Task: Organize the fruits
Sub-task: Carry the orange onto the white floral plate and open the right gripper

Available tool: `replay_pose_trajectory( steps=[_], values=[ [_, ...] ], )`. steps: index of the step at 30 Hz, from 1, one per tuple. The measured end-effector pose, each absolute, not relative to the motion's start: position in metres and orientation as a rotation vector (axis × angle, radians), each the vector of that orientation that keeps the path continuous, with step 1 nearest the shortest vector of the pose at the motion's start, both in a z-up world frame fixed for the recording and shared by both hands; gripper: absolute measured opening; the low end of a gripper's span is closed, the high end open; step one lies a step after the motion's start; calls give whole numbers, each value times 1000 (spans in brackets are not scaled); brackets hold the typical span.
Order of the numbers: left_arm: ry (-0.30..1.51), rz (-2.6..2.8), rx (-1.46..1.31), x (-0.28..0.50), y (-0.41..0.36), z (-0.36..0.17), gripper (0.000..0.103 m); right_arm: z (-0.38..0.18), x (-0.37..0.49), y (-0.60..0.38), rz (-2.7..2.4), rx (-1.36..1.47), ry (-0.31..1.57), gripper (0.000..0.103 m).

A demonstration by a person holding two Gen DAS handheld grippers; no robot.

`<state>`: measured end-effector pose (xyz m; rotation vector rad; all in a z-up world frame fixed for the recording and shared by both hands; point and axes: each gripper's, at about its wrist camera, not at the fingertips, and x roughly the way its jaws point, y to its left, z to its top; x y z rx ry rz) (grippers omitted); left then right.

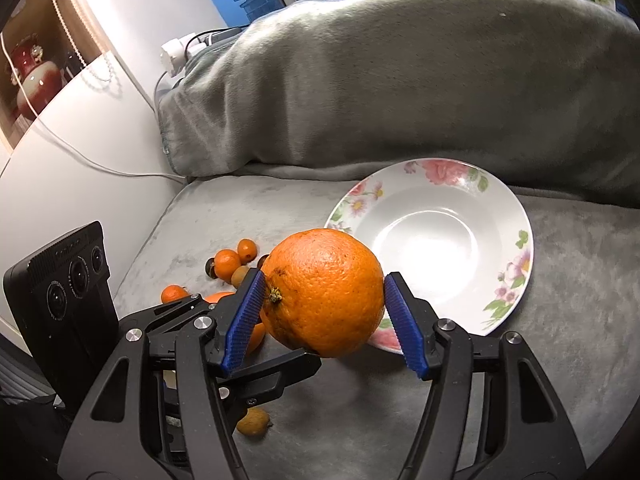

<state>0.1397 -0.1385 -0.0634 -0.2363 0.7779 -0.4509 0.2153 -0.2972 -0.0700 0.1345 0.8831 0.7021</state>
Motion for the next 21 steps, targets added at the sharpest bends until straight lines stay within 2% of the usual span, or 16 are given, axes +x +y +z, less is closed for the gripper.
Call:
replay_pose_trajectory(
  steps=[21],
  values=[
    [817, -461, -222, 155, -150, -70, 52, -82, 230, -311, 675, 181, 919, 65]
  ],
)
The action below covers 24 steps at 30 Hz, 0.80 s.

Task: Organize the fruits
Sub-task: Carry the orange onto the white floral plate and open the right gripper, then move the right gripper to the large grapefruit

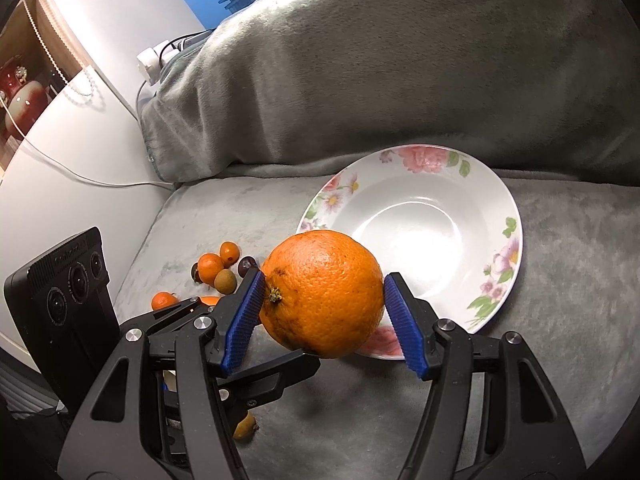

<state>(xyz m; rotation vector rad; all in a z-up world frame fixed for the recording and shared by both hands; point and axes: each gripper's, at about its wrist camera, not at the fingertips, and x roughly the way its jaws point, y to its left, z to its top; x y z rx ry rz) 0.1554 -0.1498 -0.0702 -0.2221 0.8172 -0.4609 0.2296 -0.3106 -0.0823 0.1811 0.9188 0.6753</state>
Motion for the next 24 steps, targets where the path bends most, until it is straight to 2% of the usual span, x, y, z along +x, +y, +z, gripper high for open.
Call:
replay_pose_trajectory(
  steps=[4, 5, 6, 9, 11, 21, 24],
  values=[
    [778, -451, -202, 152, -148, -61, 52, -77, 226, -311, 631, 144, 886, 65],
    [773, -450, -195, 151, -147, -59, 52, -76, 226, -312, 627, 146, 883, 68],
    [768, -452, -187, 149, -147, -57, 52, -74, 225, -314, 617, 148, 877, 75],
    [759, -459, -168, 145, -145, -54, 55, -68, 221, -320, 594, 158, 843, 85],
    [758, -456, -160, 143, -144, -53, 66, -65, 219, -324, 586, 169, 829, 90],
    [751, -455, -157, 127, -131, -48, 78, -54, 196, -326, 552, 150, 779, 91],
    [740, -450, -150, 119, -125, -44, 78, -51, 189, -328, 548, 155, 767, 91]
  ],
)
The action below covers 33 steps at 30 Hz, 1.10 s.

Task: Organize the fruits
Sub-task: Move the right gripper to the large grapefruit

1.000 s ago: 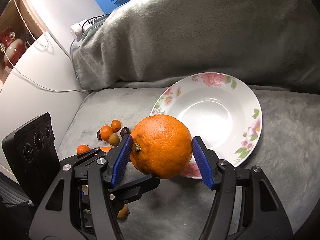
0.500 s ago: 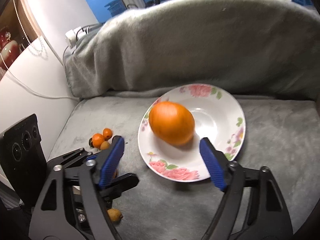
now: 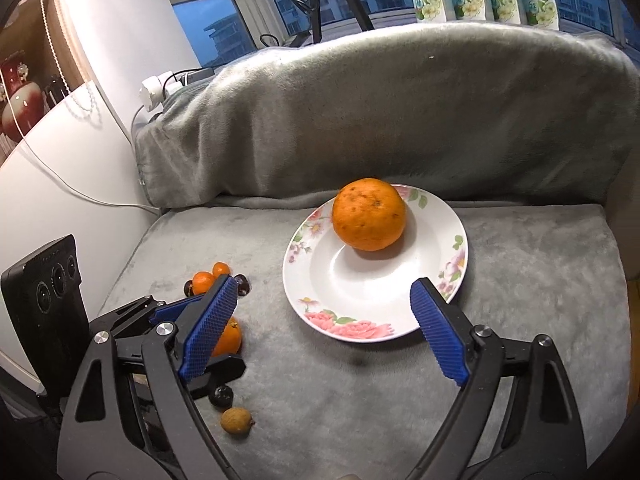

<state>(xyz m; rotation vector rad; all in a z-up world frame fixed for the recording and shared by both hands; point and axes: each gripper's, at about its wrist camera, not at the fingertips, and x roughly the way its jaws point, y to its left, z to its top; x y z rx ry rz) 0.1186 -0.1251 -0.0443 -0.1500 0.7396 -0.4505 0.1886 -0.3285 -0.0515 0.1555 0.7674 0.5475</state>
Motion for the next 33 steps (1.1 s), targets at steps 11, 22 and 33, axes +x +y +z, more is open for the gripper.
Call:
replay_pose_trajectory(
  steps=[11, 22, 33],
  values=[
    [705, -383, -172, 79, -76, -39, 78, -52, 160, -328, 538, 158, 744, 91],
    [736, -272, -206, 45, -26, -61, 78, -59, 143, -306, 606, 135, 766, 91],
    [780, -290, -251, 43, -27, -84, 78, -81, 148, -266, 685, 101, 847, 91]
  ],
)
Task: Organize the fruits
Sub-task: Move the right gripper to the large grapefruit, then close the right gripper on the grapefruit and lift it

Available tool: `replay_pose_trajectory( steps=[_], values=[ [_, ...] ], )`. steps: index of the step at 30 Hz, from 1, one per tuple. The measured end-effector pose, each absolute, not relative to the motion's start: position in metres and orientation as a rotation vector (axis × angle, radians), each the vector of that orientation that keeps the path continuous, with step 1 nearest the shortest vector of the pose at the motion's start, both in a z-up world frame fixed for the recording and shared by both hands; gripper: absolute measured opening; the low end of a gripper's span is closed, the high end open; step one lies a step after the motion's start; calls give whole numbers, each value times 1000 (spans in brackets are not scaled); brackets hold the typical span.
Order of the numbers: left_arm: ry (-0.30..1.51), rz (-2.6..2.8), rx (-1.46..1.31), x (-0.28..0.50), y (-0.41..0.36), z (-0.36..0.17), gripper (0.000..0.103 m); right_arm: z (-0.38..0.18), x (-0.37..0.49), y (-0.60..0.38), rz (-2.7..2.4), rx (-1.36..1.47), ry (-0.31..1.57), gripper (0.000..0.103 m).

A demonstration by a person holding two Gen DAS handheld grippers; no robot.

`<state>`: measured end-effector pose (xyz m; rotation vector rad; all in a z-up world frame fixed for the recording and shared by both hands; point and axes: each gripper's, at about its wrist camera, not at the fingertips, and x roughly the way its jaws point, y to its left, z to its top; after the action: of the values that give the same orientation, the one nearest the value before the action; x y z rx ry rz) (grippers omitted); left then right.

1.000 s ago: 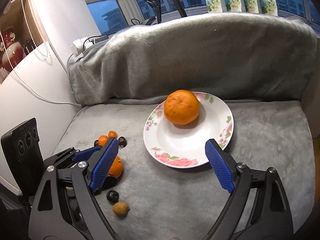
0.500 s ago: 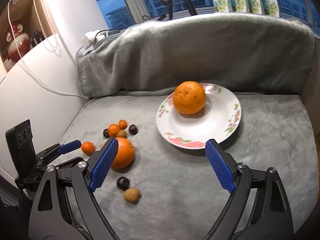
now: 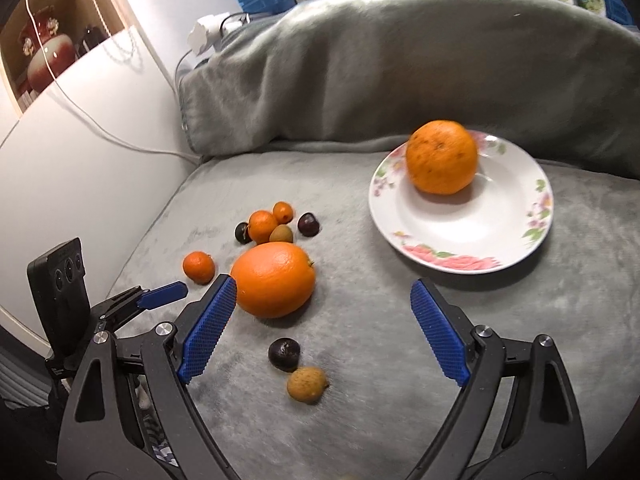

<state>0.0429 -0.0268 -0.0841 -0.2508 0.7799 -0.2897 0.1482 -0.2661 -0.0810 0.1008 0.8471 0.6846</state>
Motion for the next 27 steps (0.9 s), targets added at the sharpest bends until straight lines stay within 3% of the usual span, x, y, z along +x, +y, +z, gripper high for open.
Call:
replay_pose_trajectory(
  steps=[23, 27],
  values=[
    [853, -365, -328, 74, -39, -101, 70, -112, 175, -210, 796, 103, 979, 91],
    [860, -383, -329, 79, -45, -101, 70, -117, 180, -205, 810, 106, 1002, 87]
  ],
)
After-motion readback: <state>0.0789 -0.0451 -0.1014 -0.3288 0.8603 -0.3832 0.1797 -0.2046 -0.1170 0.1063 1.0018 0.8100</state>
